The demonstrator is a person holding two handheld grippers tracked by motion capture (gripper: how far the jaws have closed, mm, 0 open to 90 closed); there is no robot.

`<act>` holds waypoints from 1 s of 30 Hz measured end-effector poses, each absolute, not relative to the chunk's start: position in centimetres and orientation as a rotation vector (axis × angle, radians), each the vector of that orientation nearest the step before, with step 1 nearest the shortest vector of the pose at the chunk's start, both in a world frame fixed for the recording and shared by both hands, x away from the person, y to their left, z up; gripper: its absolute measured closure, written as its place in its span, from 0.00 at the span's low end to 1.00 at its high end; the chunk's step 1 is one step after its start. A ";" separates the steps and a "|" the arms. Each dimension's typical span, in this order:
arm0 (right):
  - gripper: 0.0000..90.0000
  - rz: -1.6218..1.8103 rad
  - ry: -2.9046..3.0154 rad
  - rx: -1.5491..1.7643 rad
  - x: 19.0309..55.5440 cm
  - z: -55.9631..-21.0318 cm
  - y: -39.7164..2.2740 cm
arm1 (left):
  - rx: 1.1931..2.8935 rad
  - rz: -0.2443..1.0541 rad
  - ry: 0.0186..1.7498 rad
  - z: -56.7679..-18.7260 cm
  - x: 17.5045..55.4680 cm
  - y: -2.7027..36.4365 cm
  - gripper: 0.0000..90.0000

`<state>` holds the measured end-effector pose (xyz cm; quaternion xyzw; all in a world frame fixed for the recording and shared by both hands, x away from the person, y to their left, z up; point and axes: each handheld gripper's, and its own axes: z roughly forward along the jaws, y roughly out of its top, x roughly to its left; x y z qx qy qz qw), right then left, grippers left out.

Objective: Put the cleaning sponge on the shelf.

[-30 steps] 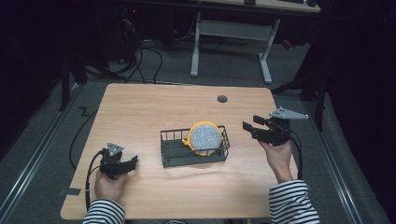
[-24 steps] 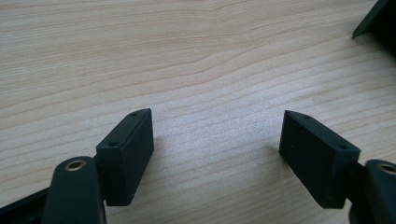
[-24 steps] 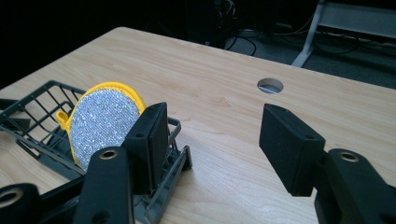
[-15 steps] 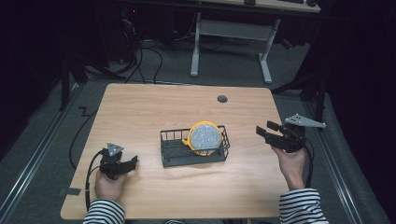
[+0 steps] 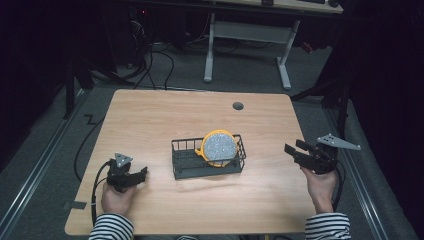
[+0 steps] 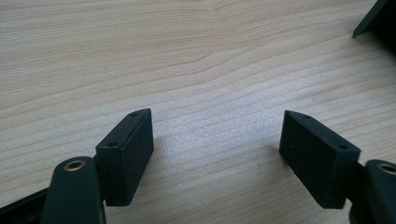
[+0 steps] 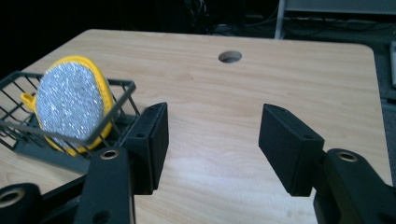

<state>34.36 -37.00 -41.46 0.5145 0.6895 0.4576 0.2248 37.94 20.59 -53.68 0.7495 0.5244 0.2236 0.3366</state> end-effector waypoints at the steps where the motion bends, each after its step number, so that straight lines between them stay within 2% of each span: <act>1: 0.48 1.262 1.902 1.419 34.4 -41.5 -37.0 | 1.954 0.583 1.367 -53.7 37.9 20.6 0.30; 11: 0.48 1.295 1.863 1.515 33.3 -45.4 -38.1 | 1.953 0.585 1.367 -53.7 37.9 20.6 0.30; 18: 0.48 1.304 1.838 1.549 32.9 -46.8 -38.3 | 1.954 0.583 1.367 -53.7 37.9 20.6 0.30; 30: 0.45 1.183 1.869 1.599 33.1 -51.2 -38.6 | 1.954 0.585 1.367 -53.7 37.9 20.6 0.30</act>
